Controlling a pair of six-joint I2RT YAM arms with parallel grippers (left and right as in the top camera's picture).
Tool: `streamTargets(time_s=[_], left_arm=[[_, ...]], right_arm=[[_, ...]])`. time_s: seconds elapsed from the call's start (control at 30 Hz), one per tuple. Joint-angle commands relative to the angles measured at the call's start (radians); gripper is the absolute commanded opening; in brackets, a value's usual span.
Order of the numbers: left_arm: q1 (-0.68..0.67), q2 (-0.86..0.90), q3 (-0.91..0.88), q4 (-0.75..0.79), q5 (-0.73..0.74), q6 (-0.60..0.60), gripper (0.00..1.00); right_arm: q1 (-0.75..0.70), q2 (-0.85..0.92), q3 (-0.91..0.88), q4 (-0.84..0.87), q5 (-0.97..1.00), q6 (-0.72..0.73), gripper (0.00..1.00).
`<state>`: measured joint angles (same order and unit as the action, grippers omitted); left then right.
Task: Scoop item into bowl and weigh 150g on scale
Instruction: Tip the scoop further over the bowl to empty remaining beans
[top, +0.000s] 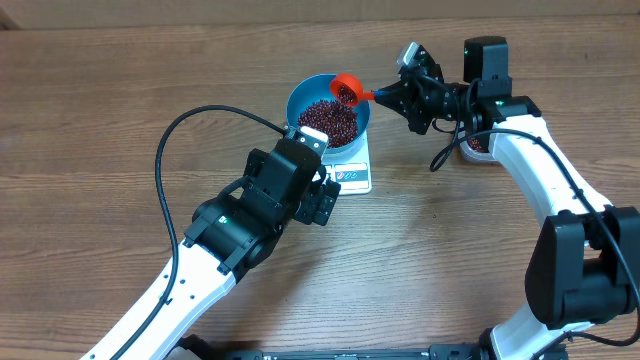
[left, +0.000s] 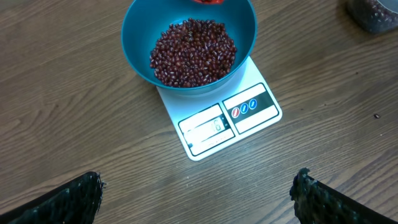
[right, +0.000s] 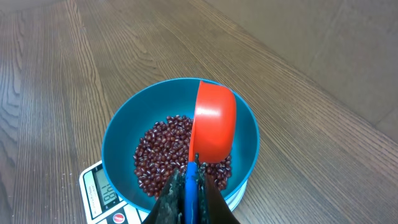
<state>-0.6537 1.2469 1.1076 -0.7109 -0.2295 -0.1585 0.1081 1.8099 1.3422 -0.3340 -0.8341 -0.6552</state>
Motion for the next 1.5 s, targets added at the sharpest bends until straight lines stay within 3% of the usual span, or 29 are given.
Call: streamTargets(time_s=[0.0,0.2,1.47], left_arm=[[0.005,0.008,0.009,0.004,-0.013,-0.014,1.0],[0.005,0.008,0.009,0.004,-0.013,-0.014,1.0],[0.005,0.008,0.009,0.004,-0.013,-0.014,1.0]], right_arm=[[0.005,0.008,0.005,0.003,-0.013,-0.008,0.04],[0.005,0.008,0.005,-0.015,-0.09,-0.008,0.04],[0.01,0.008,0.005,-0.024,-0.057,-0.001,0.04]])
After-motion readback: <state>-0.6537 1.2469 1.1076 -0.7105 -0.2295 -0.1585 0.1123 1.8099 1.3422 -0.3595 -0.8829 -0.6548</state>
